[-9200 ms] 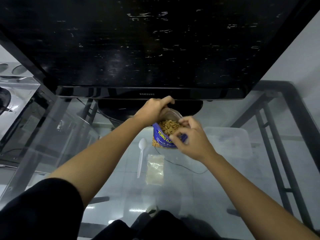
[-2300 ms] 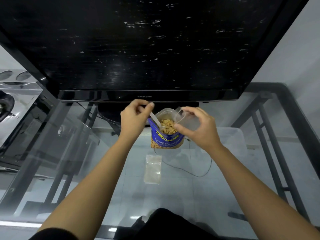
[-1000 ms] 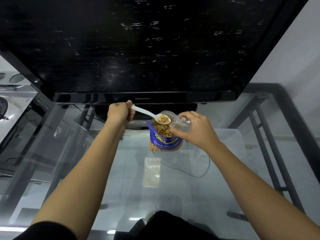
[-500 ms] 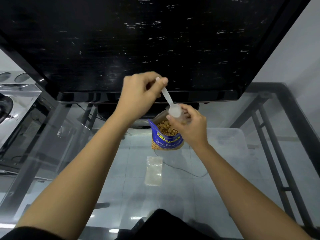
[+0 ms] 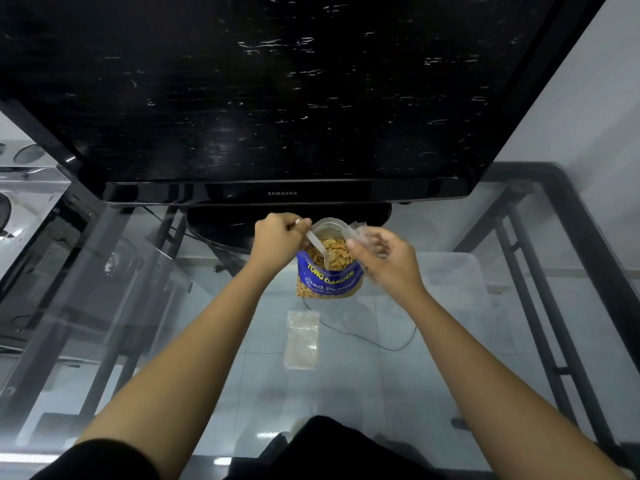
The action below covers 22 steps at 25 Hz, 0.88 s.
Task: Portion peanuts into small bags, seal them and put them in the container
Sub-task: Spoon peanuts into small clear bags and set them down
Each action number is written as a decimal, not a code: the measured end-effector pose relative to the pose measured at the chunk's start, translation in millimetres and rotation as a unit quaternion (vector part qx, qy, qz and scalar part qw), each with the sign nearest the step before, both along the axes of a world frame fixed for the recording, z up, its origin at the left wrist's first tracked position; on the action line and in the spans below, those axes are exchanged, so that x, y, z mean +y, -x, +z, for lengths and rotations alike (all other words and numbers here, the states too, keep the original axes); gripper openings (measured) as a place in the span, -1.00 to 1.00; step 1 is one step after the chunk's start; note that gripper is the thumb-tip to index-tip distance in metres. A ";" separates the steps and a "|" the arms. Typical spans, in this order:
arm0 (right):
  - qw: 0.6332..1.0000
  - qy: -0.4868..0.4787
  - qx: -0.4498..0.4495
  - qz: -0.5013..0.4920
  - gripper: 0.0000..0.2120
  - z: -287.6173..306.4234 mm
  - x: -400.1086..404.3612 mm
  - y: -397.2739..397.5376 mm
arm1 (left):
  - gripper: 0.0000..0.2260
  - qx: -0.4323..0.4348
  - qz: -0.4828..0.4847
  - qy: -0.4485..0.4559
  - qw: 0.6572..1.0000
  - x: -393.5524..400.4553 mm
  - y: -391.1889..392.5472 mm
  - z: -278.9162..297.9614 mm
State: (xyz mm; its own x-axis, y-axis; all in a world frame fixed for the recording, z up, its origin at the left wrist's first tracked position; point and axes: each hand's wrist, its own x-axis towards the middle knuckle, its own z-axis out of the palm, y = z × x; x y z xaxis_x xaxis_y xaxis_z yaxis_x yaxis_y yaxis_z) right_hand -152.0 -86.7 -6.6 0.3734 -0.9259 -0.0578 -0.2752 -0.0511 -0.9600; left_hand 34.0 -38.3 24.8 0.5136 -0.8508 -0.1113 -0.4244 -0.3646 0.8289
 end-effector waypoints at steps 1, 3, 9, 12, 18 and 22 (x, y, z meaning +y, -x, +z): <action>1.000 -0.014 -0.004 0.005 -0.66 -1.8 0.3 0.6 | -0.78 0.053 0.049 -0.011 0.997 -2.4 -0.8 -3.1; 0.999 -0.034 -0.007 0.015 -0.68 -3.3 0.9 2.0 | -0.78 0.119 0.124 -0.020 0.985 -3.9 -2.1 -7.5; 0.999 -0.044 0.007 0.029 -0.64 1.3 -0.4 4.0 | -0.79 0.217 0.176 -0.017 0.960 1.3 -10.3 -12.9; 0.999 0.007 0.038 0.011 -0.61 8.3 -2.0 6.4 | -0.79 0.256 0.205 -0.011 0.945 -1.0 -19.3 -15.4; 0.952 0.210 0.213 0.065 -0.52 19.3 -10.0 9.3 | -0.78 0.299 0.249 -0.003 0.921 -0.3 -39.6 -7.2; 0.932 0.243 0.251 0.091 -0.47 20.0 -12.4 -0.3 | -0.81 0.302 0.252 0.022 0.919 -7.0 -48.5 17.2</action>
